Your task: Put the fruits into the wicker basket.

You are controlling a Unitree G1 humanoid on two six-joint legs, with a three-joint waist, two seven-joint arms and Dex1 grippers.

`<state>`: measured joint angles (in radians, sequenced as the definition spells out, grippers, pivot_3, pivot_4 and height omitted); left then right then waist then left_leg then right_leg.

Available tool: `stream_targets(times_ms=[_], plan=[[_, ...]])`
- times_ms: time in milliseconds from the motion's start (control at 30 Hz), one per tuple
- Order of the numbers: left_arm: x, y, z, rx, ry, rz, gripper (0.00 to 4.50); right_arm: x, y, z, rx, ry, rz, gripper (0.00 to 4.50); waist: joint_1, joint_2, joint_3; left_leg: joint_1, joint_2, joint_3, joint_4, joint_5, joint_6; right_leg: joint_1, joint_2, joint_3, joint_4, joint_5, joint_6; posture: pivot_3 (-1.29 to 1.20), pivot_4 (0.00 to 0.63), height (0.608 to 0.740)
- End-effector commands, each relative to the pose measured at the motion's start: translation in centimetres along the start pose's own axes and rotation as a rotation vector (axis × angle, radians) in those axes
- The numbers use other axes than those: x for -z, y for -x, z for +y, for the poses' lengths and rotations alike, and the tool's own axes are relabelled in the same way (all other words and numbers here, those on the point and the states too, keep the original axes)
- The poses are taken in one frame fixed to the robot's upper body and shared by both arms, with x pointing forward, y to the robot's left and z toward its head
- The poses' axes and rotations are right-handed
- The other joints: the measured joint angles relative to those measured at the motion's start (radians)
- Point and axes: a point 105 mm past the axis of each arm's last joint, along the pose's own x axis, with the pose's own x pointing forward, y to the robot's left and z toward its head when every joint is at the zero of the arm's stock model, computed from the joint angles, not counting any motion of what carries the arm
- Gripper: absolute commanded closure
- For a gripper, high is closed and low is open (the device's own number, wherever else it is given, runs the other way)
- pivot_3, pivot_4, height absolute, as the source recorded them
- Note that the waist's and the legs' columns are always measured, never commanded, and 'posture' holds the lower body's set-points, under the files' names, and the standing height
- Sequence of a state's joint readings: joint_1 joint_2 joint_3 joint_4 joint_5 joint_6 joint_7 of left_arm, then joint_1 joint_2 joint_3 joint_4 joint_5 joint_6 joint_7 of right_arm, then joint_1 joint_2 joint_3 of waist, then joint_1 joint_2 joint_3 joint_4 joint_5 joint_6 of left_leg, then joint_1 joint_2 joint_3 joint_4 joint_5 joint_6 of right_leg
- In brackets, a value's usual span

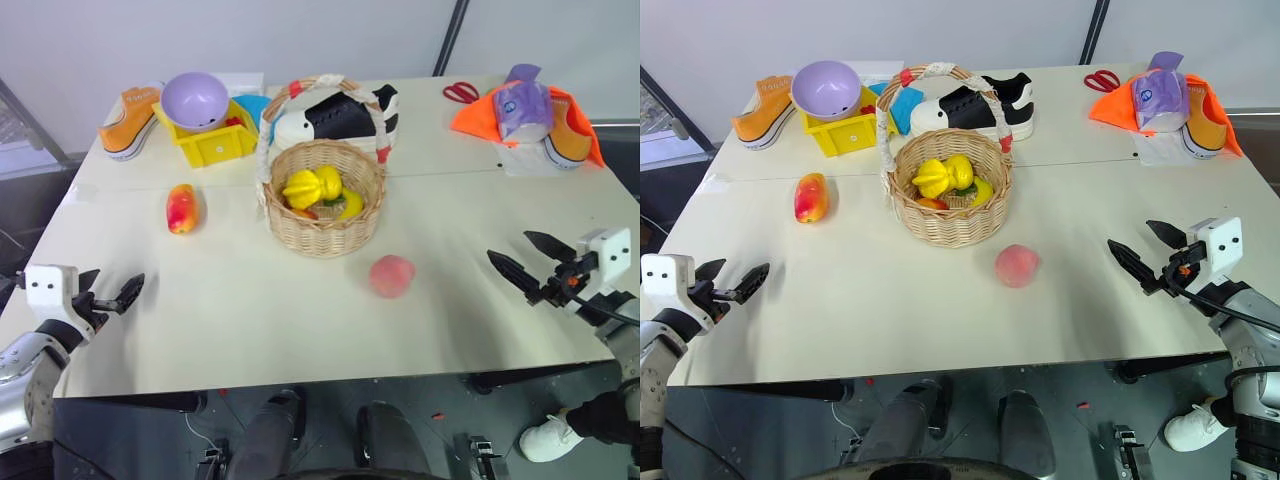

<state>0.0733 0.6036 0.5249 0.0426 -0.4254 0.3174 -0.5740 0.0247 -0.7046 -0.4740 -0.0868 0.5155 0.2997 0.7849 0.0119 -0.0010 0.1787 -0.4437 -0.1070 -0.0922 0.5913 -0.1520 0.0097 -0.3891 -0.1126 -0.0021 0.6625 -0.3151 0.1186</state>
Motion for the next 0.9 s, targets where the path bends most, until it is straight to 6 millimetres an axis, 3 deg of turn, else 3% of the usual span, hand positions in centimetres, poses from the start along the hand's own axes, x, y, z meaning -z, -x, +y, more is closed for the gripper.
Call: stream_targets(times_ms=[33,267,367,633,767,900], plan=[[-1.4,0.1,0.1,-0.005,-0.034,-0.050,0.00,-1.6,-0.2,0.7,-0.022,0.049,-0.036,0.25,0.000,0.000,0.000,0.000,0.000,0.000,0.000,0.000,0.000,0.000,0.000,0.000,0.000,0.000,0.000,0.00,0.150,0.740],[-2.4,-0.7,-0.7,0.020,-0.018,-0.075,0.00,-3.3,-0.7,2.4,-0.084,0.077,-0.063,0.25,0.000,0.000,0.000,0.000,0.000,0.000,0.000,0.000,0.000,0.000,0.000,0.000,0.000,0.000,0.000,0.00,0.150,0.740],[-4.1,-1.6,-1.6,0.045,0.030,-0.115,0.00,-5.0,-1.6,5.1,-0.205,0.073,-0.089,0.25,0.000,0.000,0.000,0.000,0.000,0.000,0.000,0.000,0.000,-0.001,0.000,0.000,0.000,0.000,0.000,0.00,0.150,0.740],[-7.4,-6.0,-4.3,0.034,-0.045,-0.088,0.00,-9.8,-2.1,15.3,-0.635,0.109,-0.149,0.25,0.000,-0.002,0.001,-0.002,0.000,0.000,0.000,0.000,0.000,-0.001,0.000,0.000,0.000,0.000,0.001,0.00,0.150,0.740],[-8.1,-8.3,-5.1,-0.021,-0.051,-0.042,0.00,-10.0,-2.5,17.8,-0.718,0.135,-0.155,0.25,0.001,-0.005,0.000,-0.001,0.000,0.000,0.000,0.000,0.000,-0.001,0.000,0.000,0.000,0.002,0.003,0.00,0.150,0.740],[-9.4,-10.2,-5.6,-0.085,-0.057,-0.010,0.00,-9.9,-2.8,18.8,-0.743,0.111,-0.178,0.25,0.003,-0.007,0.001,-0.002,-0.001,0.000,0.001,0.000,0.001,-0.001,0.000,-0.001,0.000,0.002,0.004,0.00,0.150,0.740]])
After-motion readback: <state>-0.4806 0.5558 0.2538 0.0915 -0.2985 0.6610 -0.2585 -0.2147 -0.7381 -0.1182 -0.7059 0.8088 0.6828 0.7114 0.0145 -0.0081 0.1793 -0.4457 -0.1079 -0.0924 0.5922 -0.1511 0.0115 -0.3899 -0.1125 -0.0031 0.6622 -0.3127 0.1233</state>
